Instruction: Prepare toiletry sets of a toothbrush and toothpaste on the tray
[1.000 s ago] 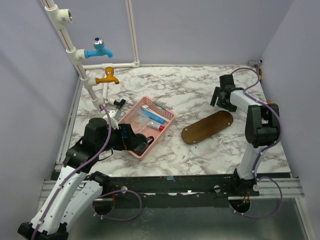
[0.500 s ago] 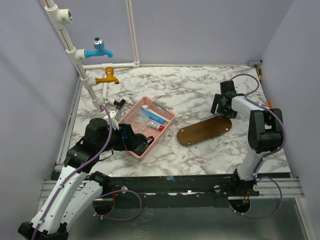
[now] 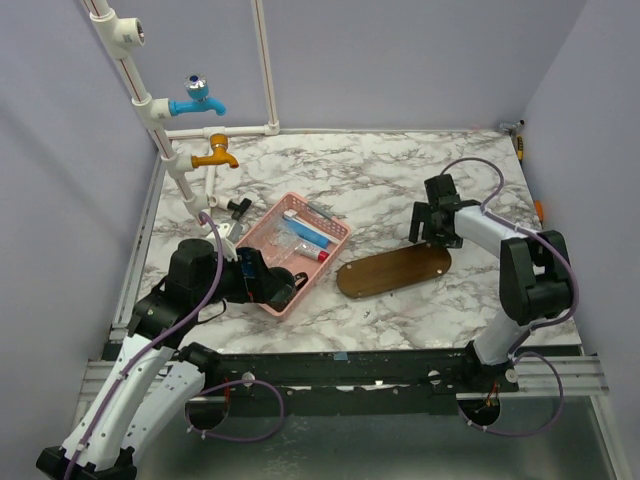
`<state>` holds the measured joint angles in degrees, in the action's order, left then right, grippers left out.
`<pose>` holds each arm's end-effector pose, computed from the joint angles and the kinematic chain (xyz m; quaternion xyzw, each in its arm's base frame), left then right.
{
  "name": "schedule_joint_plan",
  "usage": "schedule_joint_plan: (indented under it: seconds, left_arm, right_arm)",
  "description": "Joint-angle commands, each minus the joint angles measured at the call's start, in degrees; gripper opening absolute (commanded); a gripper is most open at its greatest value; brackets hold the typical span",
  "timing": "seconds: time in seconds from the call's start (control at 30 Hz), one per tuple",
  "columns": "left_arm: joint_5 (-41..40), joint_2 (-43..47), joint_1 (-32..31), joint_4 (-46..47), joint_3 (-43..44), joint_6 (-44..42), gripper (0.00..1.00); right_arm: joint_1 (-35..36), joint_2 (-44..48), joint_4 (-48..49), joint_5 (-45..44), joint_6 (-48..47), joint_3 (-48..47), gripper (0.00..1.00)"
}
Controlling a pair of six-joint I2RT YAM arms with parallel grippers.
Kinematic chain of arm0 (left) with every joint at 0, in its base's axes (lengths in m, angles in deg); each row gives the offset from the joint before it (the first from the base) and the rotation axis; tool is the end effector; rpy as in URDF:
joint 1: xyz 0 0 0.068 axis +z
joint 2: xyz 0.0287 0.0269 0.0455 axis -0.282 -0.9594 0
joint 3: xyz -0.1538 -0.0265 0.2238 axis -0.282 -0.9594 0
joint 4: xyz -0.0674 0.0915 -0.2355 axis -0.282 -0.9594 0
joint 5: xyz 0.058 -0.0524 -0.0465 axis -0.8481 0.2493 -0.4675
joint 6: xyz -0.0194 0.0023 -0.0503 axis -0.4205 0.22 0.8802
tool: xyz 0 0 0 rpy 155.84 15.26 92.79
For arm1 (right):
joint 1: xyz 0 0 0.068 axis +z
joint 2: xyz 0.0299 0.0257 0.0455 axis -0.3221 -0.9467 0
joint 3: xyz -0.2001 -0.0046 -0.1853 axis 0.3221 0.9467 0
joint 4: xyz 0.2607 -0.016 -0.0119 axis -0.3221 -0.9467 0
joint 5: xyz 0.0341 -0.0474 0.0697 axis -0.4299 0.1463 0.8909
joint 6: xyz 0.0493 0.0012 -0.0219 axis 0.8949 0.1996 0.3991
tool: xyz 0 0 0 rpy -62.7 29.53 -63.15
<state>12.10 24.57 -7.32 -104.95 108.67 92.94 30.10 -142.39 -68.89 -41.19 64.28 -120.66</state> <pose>0.1081 -0.0591 0.2940 0.0483 0.8737 -0.3190 0.3641 0.3288 0.0579 0.1732 0.1024 0.9625 -0.0413 0.2477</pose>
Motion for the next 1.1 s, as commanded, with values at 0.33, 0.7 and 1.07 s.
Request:
schedule_joint_plan:
  seconds: [0.33, 0.7, 1.07]
  left_arm:
    - [0.8, 0.2, -0.1, 1.5, -1.3, 0.2, 0.99]
    - [0.3, -1.0, -0.1, 1.4, -1.3, 0.3, 0.99]
    - [0.5, -2.4, -0.1, 1.7, -1.6, 0.3, 0.99]
  right_arm:
    - [7.4, 6.8, 0.5, 2.5, 0.4, 7.4, 0.89]
    - [11.9, 9.5, -1.0, 2.2, 2.9, 10.0, 0.89]
    - [15.5, 7.7, -3.8, -1.0, 2.2, 0.6, 0.89]
